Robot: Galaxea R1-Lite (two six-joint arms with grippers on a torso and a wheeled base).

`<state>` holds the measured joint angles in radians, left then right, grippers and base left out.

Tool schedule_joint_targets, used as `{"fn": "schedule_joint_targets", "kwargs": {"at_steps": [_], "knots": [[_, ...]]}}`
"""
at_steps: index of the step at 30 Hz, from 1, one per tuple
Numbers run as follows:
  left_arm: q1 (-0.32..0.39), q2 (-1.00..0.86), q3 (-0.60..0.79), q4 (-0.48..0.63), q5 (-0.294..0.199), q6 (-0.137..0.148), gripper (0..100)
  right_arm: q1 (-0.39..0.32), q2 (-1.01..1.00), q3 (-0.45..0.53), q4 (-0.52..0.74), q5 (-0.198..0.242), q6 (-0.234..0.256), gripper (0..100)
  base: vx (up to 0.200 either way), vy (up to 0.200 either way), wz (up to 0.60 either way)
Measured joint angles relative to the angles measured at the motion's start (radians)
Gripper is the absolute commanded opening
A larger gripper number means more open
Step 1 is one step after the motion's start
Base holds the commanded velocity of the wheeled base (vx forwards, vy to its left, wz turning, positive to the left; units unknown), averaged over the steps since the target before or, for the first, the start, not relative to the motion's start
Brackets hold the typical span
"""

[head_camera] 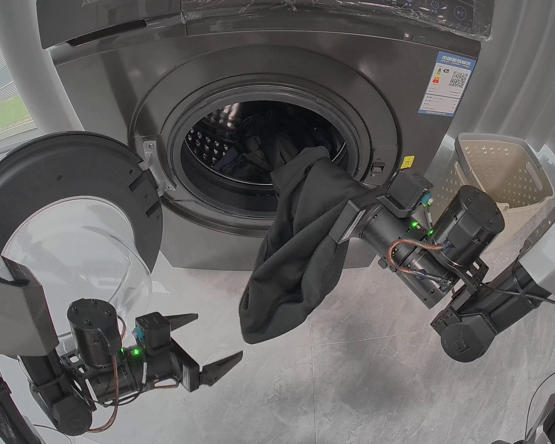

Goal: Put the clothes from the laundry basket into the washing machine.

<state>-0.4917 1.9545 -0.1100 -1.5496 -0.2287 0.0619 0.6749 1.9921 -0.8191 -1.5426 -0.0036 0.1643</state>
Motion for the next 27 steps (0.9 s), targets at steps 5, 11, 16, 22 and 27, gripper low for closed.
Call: {"fn": "schedule_joint_targets", "kwargs": {"at_steps": [5, 11, 16, 22, 27], "knots": [[-0.010, 0.029, 0.074, 0.000, -0.056, 0.053, 100, 0.005, 0.001, -0.005, 0.000, 0.000, 0.000, 0, 0.000, 0.000, 0.00], [-0.029, 0.040, 0.051, -0.001, -0.057, 0.049, 100, 0.022, 0.003, 0.000, 0.000, -0.001, 0.000, 0, 0.000, 0.000, 0.00], [-0.053, 0.040, -0.080, -0.001, -0.052, 0.018, 100, 0.035, 0.004, 0.009, 0.000, -0.002, 0.000, 0, 0.000, 0.000, 0.00], [-0.091, 0.061, -0.283, -0.002, -0.030, -0.015, 100, 0.051, 0.016, 0.016, 0.001, -0.003, 0.000, 0, 0.000, 0.000, 0.00], [-0.121, 0.099, -0.419, -0.002, -0.014, -0.028, 100, 0.067, 0.033, 0.016, 0.002, -0.007, 0.000, 0, 0.000, 0.000, 0.00]]}}
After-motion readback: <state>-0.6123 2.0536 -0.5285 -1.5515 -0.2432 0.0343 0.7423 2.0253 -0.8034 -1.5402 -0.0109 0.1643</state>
